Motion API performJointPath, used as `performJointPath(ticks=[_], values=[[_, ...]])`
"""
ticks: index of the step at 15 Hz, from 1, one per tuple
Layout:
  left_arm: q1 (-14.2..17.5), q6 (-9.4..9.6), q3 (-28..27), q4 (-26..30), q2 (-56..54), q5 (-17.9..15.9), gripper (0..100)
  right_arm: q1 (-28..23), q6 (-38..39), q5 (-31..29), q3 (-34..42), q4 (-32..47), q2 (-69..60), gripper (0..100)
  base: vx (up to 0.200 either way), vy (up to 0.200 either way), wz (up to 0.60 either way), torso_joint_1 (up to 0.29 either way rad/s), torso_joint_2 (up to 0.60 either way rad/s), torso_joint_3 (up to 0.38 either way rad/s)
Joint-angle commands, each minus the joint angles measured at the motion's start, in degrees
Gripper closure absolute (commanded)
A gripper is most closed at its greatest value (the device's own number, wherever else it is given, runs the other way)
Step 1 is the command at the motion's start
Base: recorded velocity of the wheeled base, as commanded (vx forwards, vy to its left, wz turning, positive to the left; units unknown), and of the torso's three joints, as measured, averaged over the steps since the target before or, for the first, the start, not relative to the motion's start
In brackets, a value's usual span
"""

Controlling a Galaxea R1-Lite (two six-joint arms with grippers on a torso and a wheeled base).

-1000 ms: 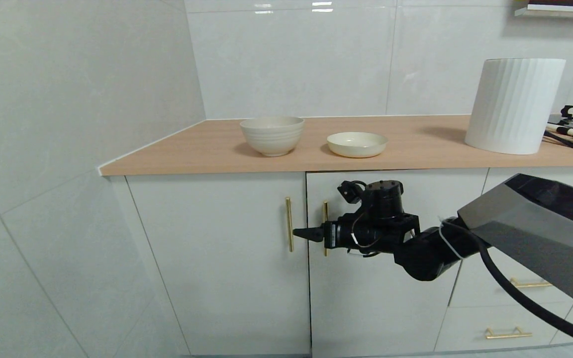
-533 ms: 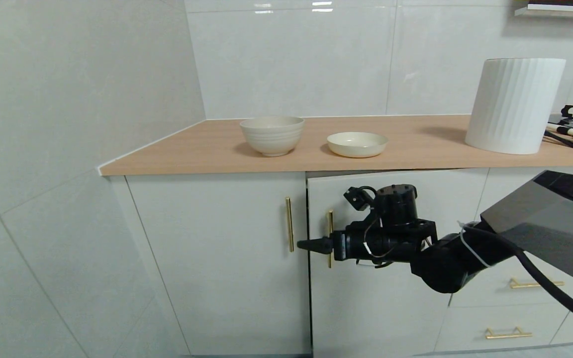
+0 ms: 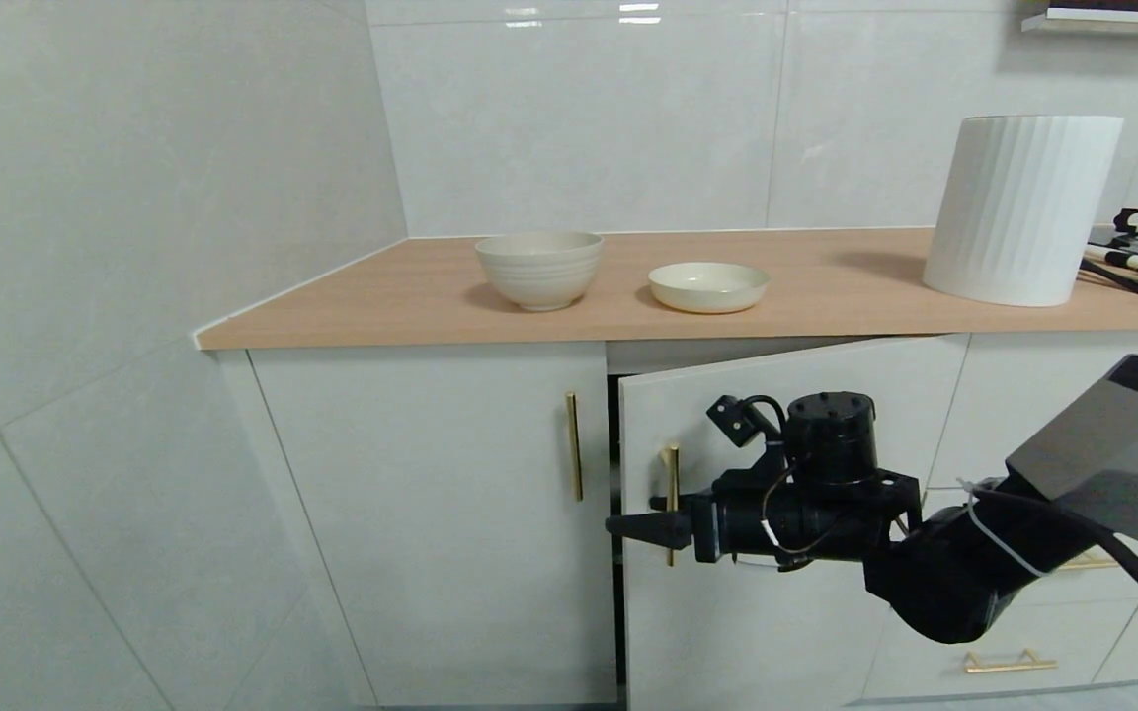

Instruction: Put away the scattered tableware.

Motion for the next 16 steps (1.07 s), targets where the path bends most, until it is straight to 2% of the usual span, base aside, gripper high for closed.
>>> performJointPath(ticks=[1,5,6,8,9,10,11,13,15,16], values=[[0.0,0.13,0.0,0.0,0.0,0.0,0,0.0,0.1,0.4,2.0,0.2,-1.9,0,0.000,0.000,0.00,0.000,0.00,0.000],[0.0,0.40,0.0,0.0,0.0,-0.2,0,0.0,0.1,0.6,2.8,0.2,-2.9,0,0.000,0.000,0.00,0.000,0.00,0.000],[0.0,1.36,-0.1,-0.3,0.0,-0.7,0,0.1,0.1,0.7,3.1,0.2,-3.1,0,0.000,0.000,0.00,0.000,0.00,0.000],[-0.4,0.40,-7.7,1.2,1.4,-5.7,0,0.4,0.1,0.7,3.3,0.2,-3.7,0,0.000,0.000,0.00,0.000,0.00,0.000],[-1.8,-1.27,-14.9,4.3,6.3,-10.2,0,0.5,0.1,0.7,3.5,0.2,-4.1,0,0.000,0.000,0.00,0.000,0.00,0.000],[-1.8,-1.27,-14.9,4.3,6.3,-10.2,0,0.5,0.1,0.7,3.5,0.2,-4.1,0,0.000,0.000,0.00,0.000,0.00,0.000],[-2.9,-2.06,-27.9,8.4,21.4,-17.7,0,1.1,0.1,0.7,4.2,0.2,-5.1,0,0.000,0.000,0.00,0.000,0.00,0.000],[-2.9,-2.06,-34.8,8.2,37.8,-23.0,0,1.3,0.1,0.7,4.7,0.2,-5.9,0,0.000,0.000,0.00,0.000,0.00,0.000],[-3.1,-2.33,-39.3,4.2,52.7,-24.6,0,1.5,0.1,0.7,5.2,0.2,-6.6,0,0.000,0.000,0.00,0.000,0.00,0.000],[-4.0,-4.08,-40.5,-1.2,60.5,-24.6,0,1.5,0.1,0.7,5.5,0.2,-6.9,0,0.000,0.000,0.00,0.000,0.00,0.000]])
